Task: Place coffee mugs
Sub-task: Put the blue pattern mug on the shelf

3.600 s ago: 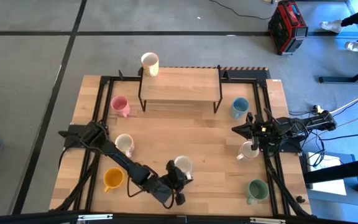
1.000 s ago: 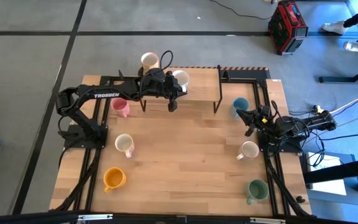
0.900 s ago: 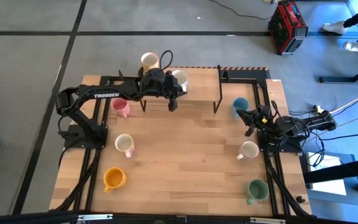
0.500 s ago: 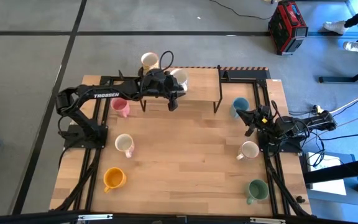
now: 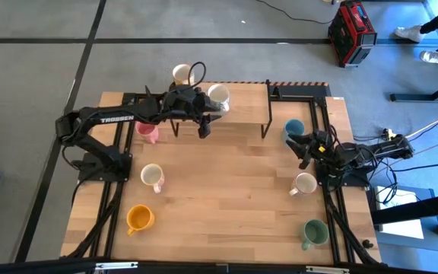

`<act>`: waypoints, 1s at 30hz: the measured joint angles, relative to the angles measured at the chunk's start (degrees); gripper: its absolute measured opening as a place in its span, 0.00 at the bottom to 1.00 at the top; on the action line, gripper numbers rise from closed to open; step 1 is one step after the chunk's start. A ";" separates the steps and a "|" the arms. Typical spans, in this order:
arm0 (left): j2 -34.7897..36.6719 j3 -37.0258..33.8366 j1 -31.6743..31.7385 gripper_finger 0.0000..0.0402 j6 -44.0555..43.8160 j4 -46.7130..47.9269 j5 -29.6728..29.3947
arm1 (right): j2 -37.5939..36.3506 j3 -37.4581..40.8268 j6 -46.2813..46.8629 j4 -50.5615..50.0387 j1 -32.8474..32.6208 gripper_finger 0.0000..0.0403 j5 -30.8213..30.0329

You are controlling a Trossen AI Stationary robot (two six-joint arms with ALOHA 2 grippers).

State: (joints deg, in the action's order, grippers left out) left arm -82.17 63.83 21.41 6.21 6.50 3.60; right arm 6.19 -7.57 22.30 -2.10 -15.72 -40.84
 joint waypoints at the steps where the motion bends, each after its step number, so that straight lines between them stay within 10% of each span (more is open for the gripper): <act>1: 0.90 0.00 -0.33 0.30 -0.13 1.09 0.01 | 0.74 0.00 -0.05 1.36 -0.01 0.41 0.74; 14: 14.89 -0.02 -3.24 0.30 -10.68 5.82 -3.80 | 28.89 -16.02 -9.05 5.25 2.12 0.43 2.67; 30: 31.20 -0.02 -3.17 0.30 -8.74 16.47 -7.37 | 62.92 -39.61 -17.70 2.46 37.55 0.43 46.90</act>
State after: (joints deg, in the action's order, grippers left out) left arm -50.96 63.81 18.24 -2.54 22.97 -3.77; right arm 69.11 -47.18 4.60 0.36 21.84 6.06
